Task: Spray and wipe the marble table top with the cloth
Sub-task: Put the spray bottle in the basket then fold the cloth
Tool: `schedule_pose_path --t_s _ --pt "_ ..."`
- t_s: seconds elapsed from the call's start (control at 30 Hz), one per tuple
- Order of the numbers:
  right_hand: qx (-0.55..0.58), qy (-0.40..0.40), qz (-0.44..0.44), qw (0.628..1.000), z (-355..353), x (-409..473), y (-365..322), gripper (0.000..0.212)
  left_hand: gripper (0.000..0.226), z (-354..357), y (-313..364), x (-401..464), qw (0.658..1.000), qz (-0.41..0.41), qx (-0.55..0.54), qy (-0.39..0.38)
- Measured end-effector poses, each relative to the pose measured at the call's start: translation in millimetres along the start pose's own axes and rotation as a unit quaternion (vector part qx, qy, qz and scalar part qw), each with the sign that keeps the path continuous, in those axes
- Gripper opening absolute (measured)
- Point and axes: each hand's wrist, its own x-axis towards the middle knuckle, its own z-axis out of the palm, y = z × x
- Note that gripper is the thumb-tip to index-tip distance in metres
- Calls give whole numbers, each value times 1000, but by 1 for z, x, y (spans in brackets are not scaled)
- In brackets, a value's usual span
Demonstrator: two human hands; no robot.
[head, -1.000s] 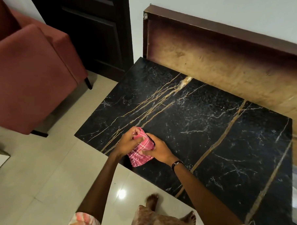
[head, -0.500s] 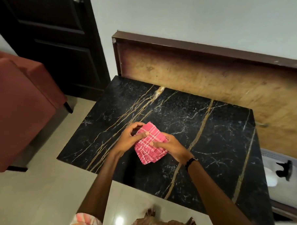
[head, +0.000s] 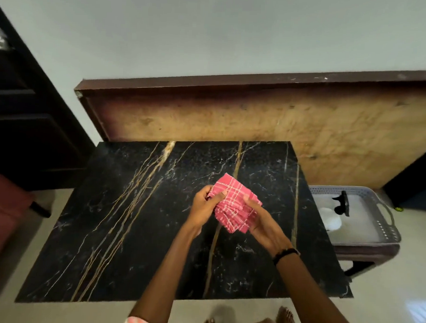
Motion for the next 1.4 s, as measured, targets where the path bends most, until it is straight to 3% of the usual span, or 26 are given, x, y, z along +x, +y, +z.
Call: schedule_pose_path --t_s 0.27,0.6,0.77,0.87,0.97,1.03,1.13,1.27,1.4 --pt "-99 130 -66 984 -106 -35 -68 40 11 141 -15 28 998 -12 43 -40" --pt "-171 276 -110 939 -317 -60 -188 36 13 363 -46 70 985 -48 84 -141" --pt "-218 346 -89 908 -428 -38 -216 45 17 438 -71 84 984 -57 116 -119" --pt "-303 364 -44 880 -477 -11 -216 50 28 469 -84 86 988 -47 143 -23" --pt "-388 351 -6 852 -508 27 -211 50 32 486 -100 97 975 4 190 111" --pt "-418 322 12 849 -520 52 -208 50 37 492 -111 109 967 27 225 114" --pt "-416 248 41 874 -542 86 -201 44 41 499 -128 125 955 26 280 95" --pt "-388 165 99 901 -570 110 -187 44 36 500 -142 135 945 20 303 125" --pt "-410 172 119 888 -595 121 -168 45 32 501 -151 136 937 49 309 157"
